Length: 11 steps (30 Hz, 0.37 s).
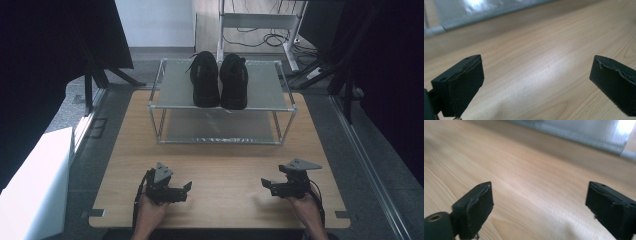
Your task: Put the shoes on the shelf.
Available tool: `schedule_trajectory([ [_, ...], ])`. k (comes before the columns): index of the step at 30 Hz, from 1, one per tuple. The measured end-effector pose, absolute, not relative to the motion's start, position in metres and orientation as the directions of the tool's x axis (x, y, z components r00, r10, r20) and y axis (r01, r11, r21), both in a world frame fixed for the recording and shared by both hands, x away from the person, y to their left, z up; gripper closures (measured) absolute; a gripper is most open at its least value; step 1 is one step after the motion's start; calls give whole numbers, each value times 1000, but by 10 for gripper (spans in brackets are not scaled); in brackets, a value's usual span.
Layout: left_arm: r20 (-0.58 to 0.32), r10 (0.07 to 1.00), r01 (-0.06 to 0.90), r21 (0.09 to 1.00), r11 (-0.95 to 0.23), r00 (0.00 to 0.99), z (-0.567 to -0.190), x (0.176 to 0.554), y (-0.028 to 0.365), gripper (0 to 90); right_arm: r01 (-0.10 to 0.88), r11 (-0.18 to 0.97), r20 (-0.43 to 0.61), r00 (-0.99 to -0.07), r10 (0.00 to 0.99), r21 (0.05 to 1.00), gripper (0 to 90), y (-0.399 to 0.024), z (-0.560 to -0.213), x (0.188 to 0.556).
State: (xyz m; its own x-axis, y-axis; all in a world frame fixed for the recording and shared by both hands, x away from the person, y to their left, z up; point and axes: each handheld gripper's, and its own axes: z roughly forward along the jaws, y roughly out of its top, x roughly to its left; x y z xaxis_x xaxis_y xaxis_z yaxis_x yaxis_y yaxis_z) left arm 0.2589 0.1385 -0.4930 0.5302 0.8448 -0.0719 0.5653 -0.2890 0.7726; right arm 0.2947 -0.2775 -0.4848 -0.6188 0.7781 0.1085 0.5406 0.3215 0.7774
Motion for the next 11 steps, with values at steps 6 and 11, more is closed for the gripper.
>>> schedule_trajectory([
  [6,9,836,590,704,-395,549,-509,257,127,0,553,399,46,-623,781,731,40,-276,-502,295],
  [11,18,836,605,682,-412,548,-512,257,125,0,558,417,38,-628,777,717,39,-276,-506,295],
])
